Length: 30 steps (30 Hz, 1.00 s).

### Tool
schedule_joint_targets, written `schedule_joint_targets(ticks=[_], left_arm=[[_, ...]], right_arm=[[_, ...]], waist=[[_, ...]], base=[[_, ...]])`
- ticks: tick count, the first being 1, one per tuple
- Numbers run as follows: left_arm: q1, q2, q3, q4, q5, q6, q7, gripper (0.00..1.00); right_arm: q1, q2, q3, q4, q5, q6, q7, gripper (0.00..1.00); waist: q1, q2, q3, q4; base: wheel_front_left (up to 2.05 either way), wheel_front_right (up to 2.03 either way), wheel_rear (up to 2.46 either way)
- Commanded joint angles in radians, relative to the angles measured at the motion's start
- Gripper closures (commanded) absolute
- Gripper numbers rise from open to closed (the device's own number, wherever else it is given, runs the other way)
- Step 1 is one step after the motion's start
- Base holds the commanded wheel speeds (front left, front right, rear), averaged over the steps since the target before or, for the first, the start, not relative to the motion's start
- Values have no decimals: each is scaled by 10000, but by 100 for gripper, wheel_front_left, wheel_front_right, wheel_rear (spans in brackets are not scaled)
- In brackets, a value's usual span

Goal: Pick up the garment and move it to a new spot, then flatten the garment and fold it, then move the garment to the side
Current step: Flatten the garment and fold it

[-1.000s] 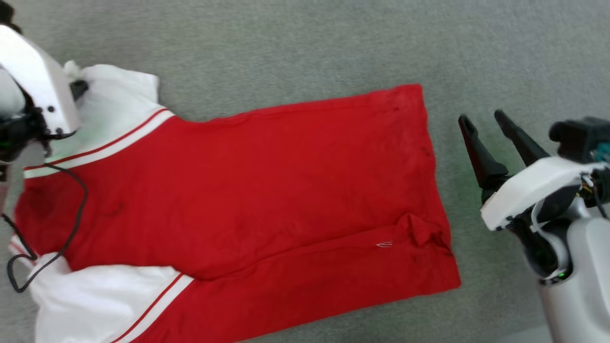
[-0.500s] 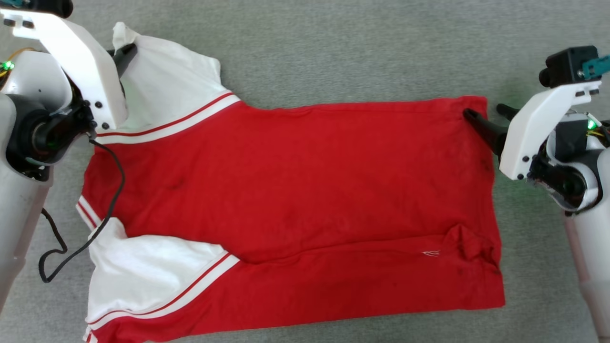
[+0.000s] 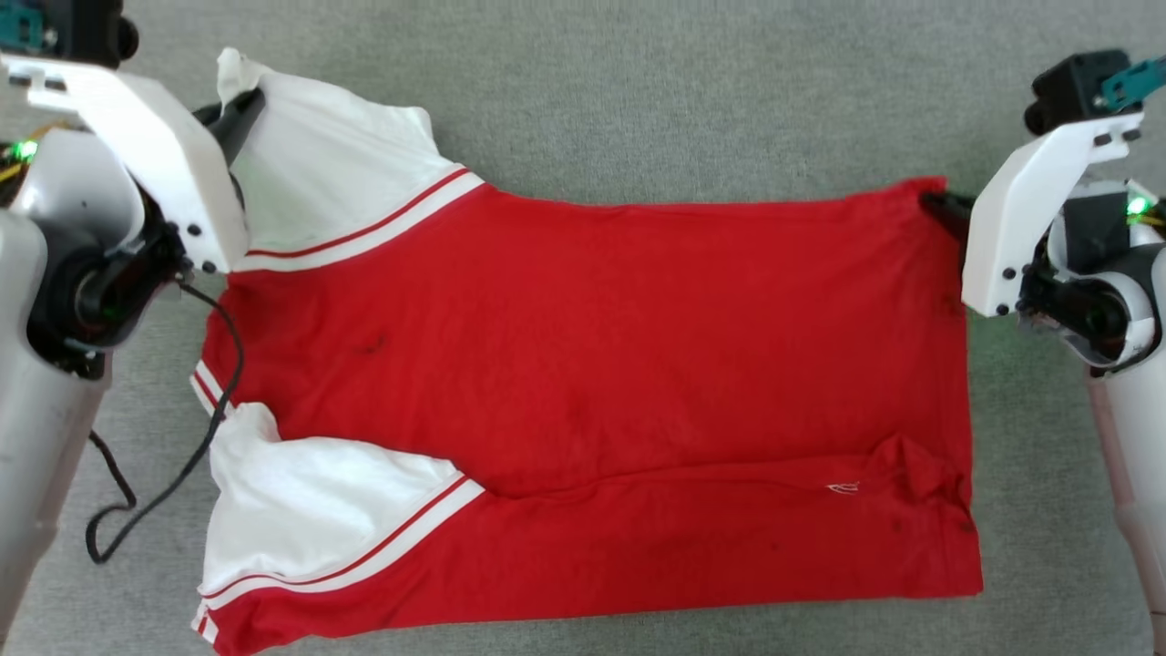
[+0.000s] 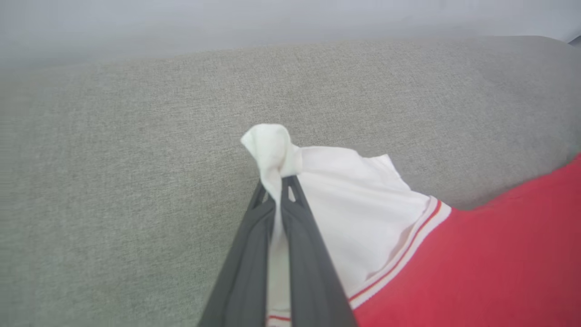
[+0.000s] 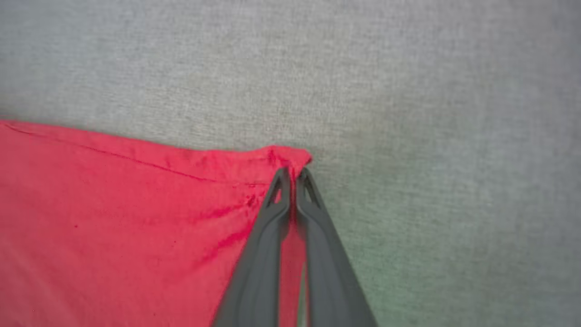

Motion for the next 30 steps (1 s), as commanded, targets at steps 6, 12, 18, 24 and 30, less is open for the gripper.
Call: schedule_joint_targets(ticks=[6,12,18,24,30], left_arm=[[1206,52,397,-250,-264,191,-932,100],[3295,155,755,-940,-630,605,-1780,100],[5844,62,961,-1526,-1245,1093,-2302,100],[7571,-201,643,-1396,-1585,1333,-2353,98],[8012,-906,317,-799,-1578,1215,-2848,0]], right_arm=[[694,-81,-285,-873,-197,-4,-834,100],[2292,67,-638,-1808,-148,-4,-1298,100],[4221,276,-1006,-2539,-115,-4,-1586,100],[5956,598,-1258,-2615,-53,-4,-2012,86],[6812,1066,-1271,-2097,-146,-4,-3033,0]], waist=[[0,0,-948,193],[0,0,-1910,324],[0,0,-2607,379],[0,0,-2877,384],[0,0,-3054,270]], base=[[0,0,0],[0,0,0],[0,0,0],[0,0,0],[0,0,0]])
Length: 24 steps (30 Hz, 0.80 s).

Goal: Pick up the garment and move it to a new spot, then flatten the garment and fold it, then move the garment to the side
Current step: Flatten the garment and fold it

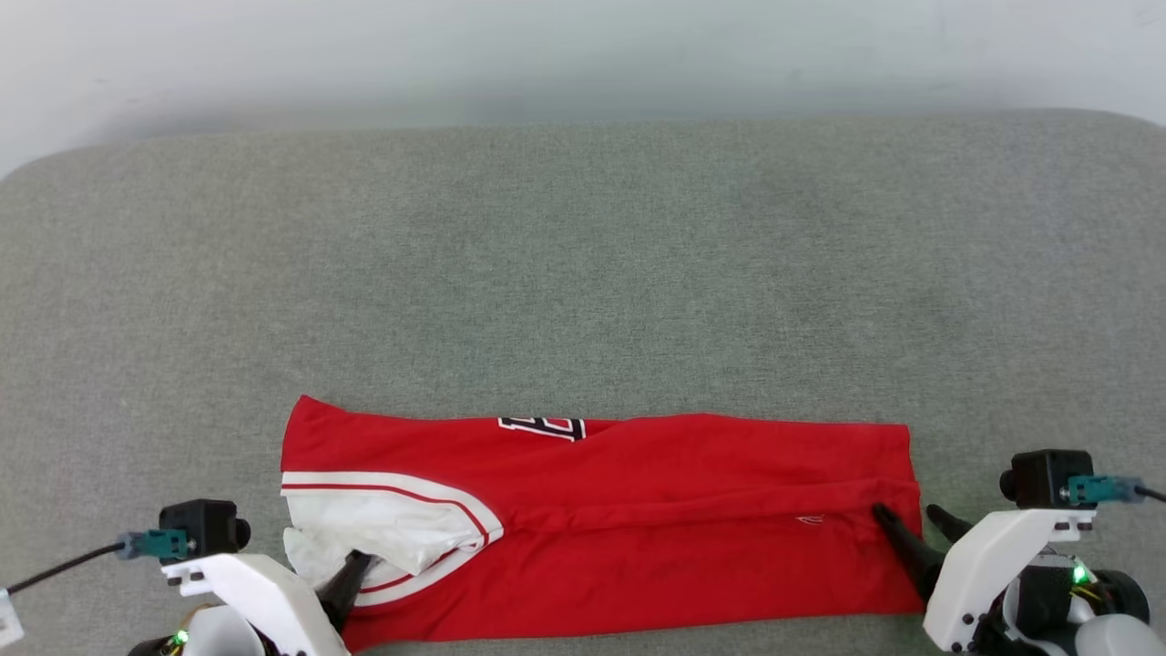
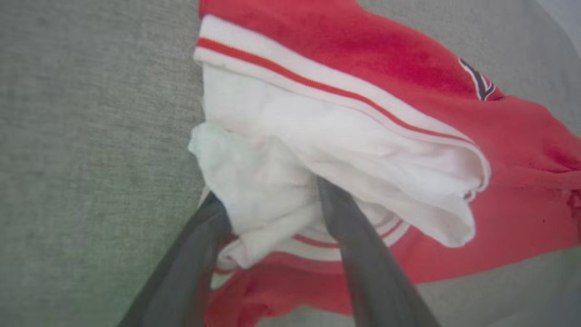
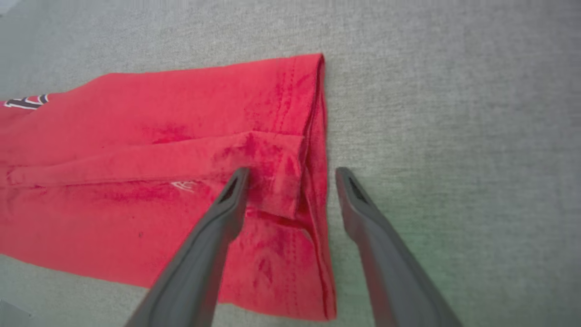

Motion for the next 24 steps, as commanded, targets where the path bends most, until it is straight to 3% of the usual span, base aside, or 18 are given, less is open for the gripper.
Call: schedule_joint_targets(ticks=[1,6,11,18,24], left_arm=[[154,-144,-41,116,87,-64,-217,0],[60,-409,90,-56,704,-157,-1614,0],[-196,-576,309,-626,1563,269,-3014,0],[-479,-719,583,-1524,2773,1000,-4621,0],[-427,-768,527,-2293,3858,1425,-5076,0]], right_arm=[[137,114,43,57,27,-4,-269,0],[399,93,262,-296,118,-4,-1518,0],[486,-235,278,-1174,156,-4,-1815,0],[150,-713,-829,-1730,28,-4,-641,0],[64,-1102,-1603,-1641,-3,-4,1105,0]], waist=[[2,0,-81,-65],[2,0,-377,-163],[2,0,-628,-189],[2,0,-732,-73],[2,0,-669,324]], base=[[0,0,0],[0,0,0],[0,0,0],[0,0,0],[0,0,0]])
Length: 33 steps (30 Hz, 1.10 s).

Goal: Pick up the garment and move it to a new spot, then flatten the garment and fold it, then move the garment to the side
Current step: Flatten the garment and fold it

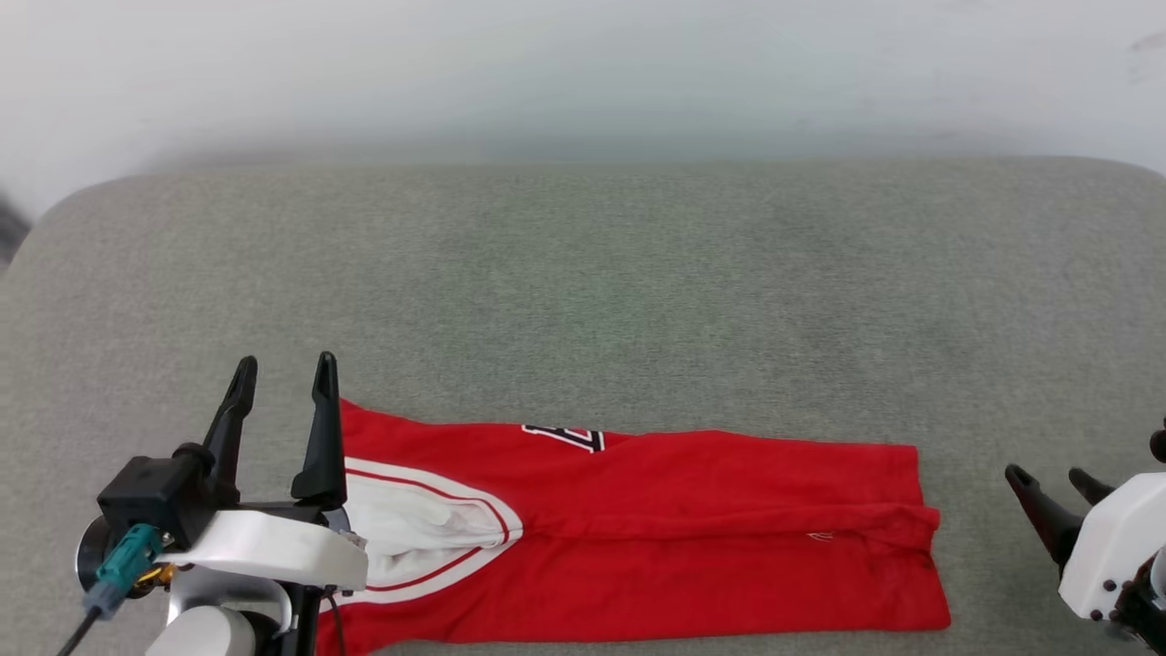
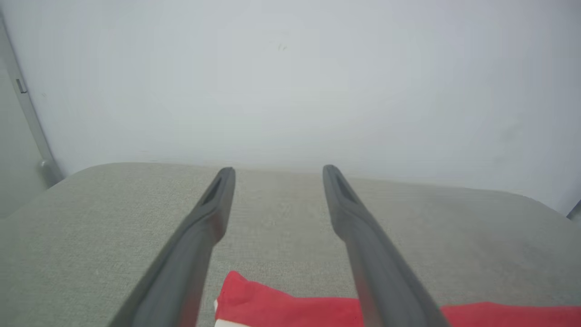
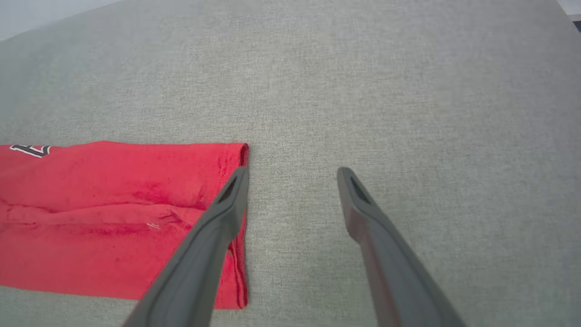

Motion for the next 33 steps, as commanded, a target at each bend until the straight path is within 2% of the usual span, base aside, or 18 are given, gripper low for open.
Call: schedule_joint_targets(ticks=[1,8,16,19,24,33], left_arm=[[29,-34,-3,-184,204,98,-90,0],[74,-168,-348,-783,745,218,-153,0],[-78,-296,-609,-822,889,175,-120,0],[-115,-295,-682,-749,916,157,-103,0],[-174,-282,-776,-608,904,86,-36,0],[217,-156,-718,-604,884,342,33,0]], right_arm=[[-156,-41,-15,67,115,-4,289,0],[-274,388,414,814,289,-4,1464,0],[-238,834,1005,1876,717,-2,1933,0],[-300,834,1252,2110,894,-2,1855,100],[-595,522,1426,2249,1118,-4,1740,100],[-789,-131,1430,1914,1285,-5,1585,100]], waist=[[1,0,63,201],[1,0,338,737],[1,0,541,1002],[1,0,548,986],[1,0,352,875],[1,0,-191,388]], base=[[0,0,0],[0,0,0],[0,0,0],[0,0,0],[0,0,0],[0,0,0]])
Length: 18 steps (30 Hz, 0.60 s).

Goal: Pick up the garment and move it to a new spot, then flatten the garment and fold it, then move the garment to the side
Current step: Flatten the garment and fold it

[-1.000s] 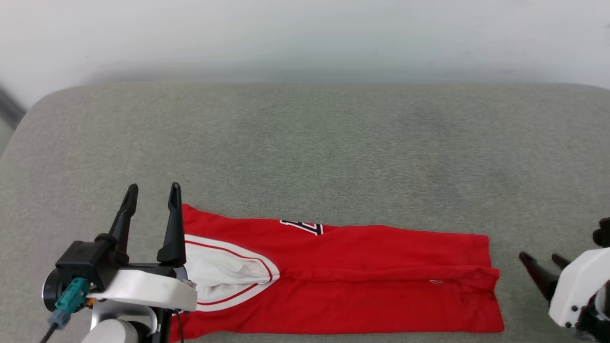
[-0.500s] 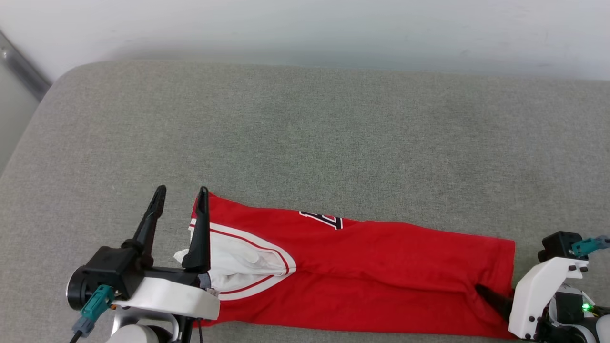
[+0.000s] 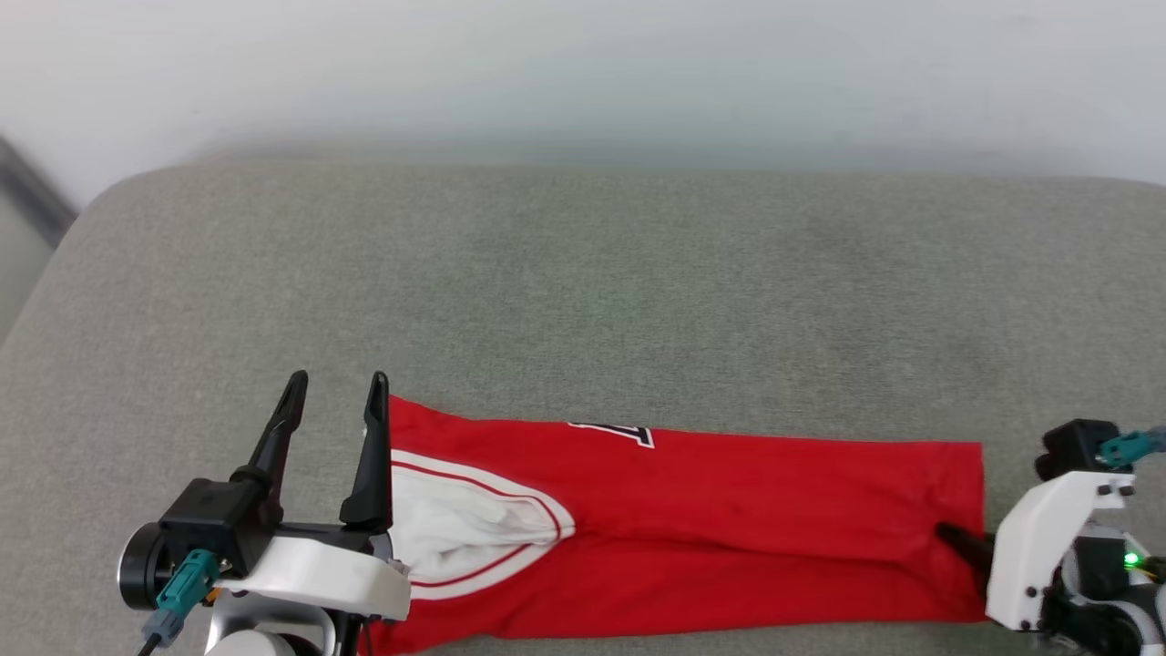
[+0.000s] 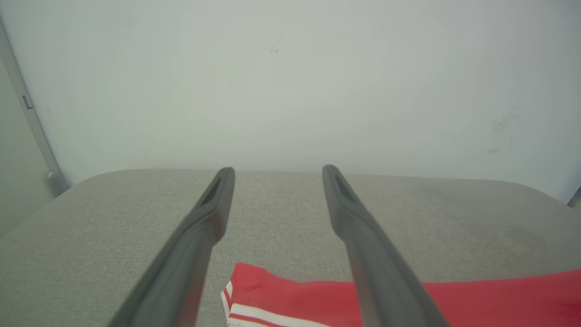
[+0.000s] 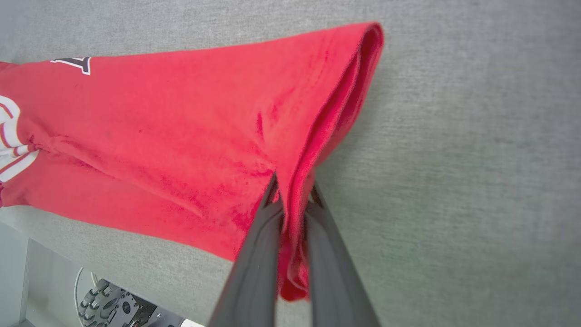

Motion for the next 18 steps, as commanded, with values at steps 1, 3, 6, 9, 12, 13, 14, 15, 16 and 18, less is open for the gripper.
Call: schedule_joint_targets(ticks=[1,3,6,9,12,13,14,15,16,18], left_arm=[[143,40,31,-51,0,81,5,0],[232,46,29,-88,-24,102,20,0],[341,115,33,-142,-32,156,39,0],[363,155,18,-164,1,169,73,0],[378,241,-44,-219,57,214,173,0],[380,247,-47,-222,58,228,198,0],[382,247,-61,-225,54,232,223,0],[384,249,-76,-225,53,240,229,0],[380,248,-88,-226,46,242,246,0],[369,265,-102,-231,33,242,294,0]], right_arm=[[39,-218,-259,-35,15,-7,-16,100],[157,-294,-625,22,-6,-7,0,100],[285,-337,-1416,99,-106,-7,38,100],[383,-400,-2010,104,-182,-7,53,100],[396,408,-3201,85,411,-6,445,100],[333,687,-3410,97,712,-4,643,100],[263,976,-3619,102,1086,-4,900,100],[210,1265,-3787,89,1453,-4,1163,100],[158,1593,-3931,64,1891,-4,1504,100],[88,2054,-4208,77,2909,-4,2233,100]], waist=[[0,0,-171,-203],[0,0,-246,-316],[0,0,-280,-469],[0,0,-289,-554],[0,0,-303,-714],[0,0,-309,-736],[0,0,-319,-752],[0,0,-329,-761],[0,0,-343,-762],[0,0,-371,-747]], base=[[0,0,0],[0,0,0],[0,0,0],[0,0,0],[0,0,0],[0,0,0],[0,0,0],[0,0,0],[0,0,0],[0,0,0]])
